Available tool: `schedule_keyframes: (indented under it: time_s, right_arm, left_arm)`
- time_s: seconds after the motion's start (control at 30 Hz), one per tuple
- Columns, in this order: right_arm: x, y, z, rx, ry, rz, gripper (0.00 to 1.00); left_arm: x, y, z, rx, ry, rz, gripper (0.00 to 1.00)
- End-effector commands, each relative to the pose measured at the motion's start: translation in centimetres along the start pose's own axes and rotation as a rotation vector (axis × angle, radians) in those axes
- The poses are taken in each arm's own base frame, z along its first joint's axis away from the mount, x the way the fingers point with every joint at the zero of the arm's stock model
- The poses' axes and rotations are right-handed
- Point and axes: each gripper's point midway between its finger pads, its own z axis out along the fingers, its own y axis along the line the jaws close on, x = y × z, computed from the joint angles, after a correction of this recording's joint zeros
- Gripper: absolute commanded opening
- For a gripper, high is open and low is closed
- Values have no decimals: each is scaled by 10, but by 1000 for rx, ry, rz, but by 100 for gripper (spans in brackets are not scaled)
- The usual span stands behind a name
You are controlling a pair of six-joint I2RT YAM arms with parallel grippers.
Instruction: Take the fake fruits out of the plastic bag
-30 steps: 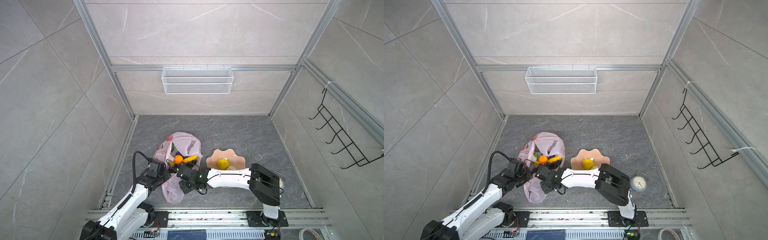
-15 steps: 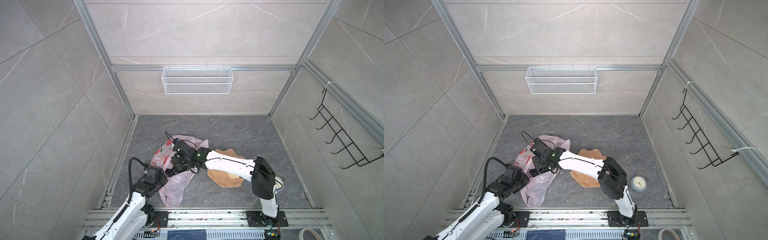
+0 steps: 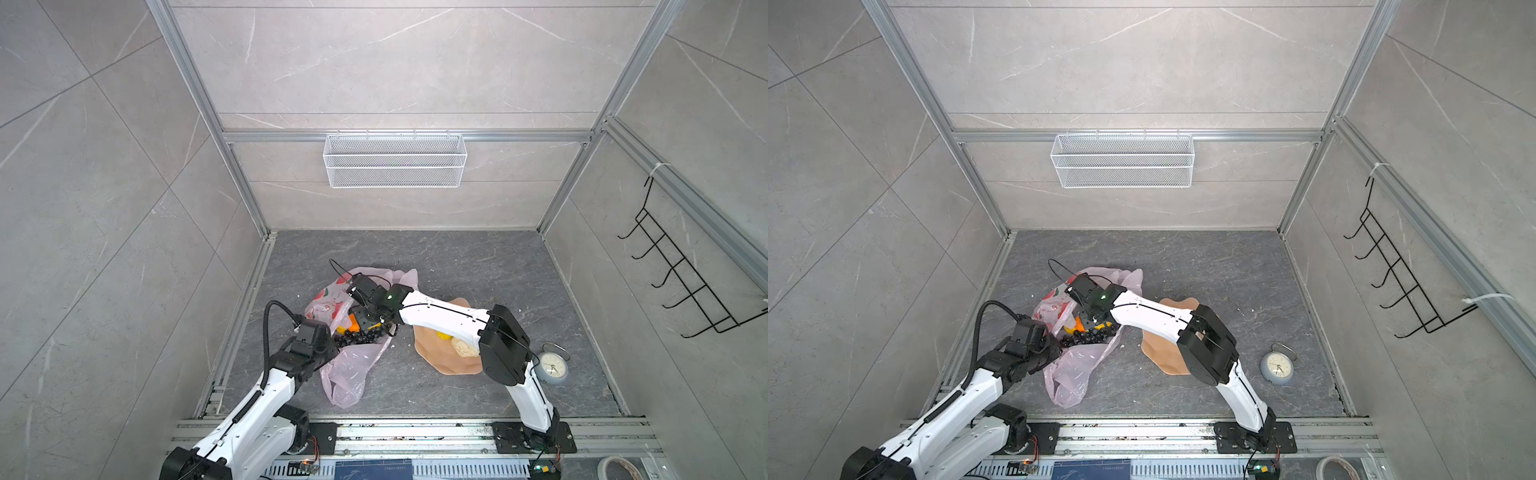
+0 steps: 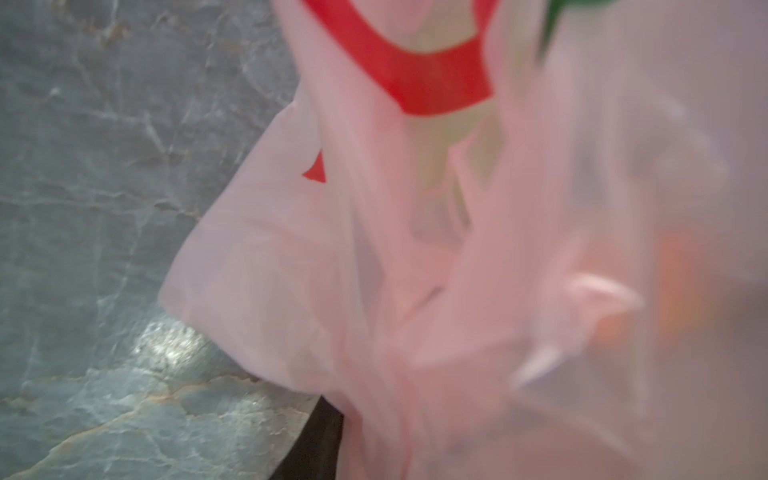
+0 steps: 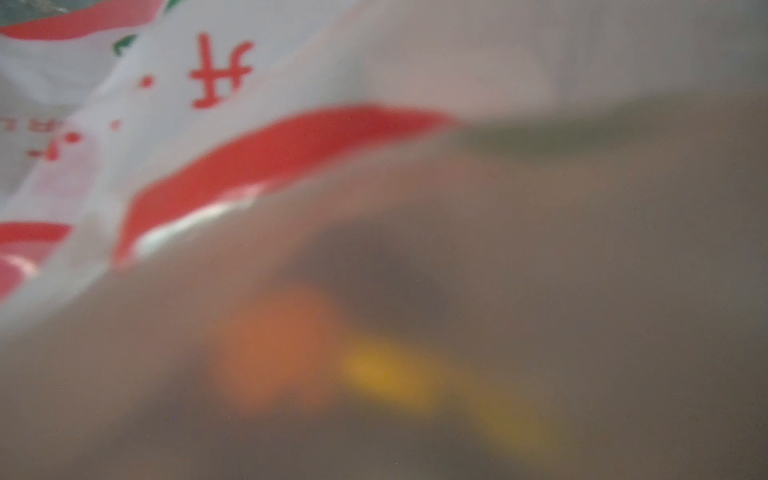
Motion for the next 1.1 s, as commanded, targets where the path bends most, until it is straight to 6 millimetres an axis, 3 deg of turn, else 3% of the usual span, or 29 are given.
schedule_keyframes:
  time_s: [0.0,0.1,0.27,0.73,1.07]
  right_arm:
    - [-7,-19,5,37,11,-27,54]
    - [-8,-18,16,1,28,-61,58]
    - [-7,-5,34,-56,46,-118,74]
    - [3,-2,72,-33,147,-201,82]
    - [-1,-3,73,-16,160,-205,81]
  left_arm:
    - [-14,-15,-6,43,-36,39,29]
    - [-14,-15,-6,44,-33,39,29]
    - [-13,-17,-5,56,-29,41,30]
    - [-13,-17,-4,53,-25,45,30]
    - [-14,-15,-5,46,-29,52,30]
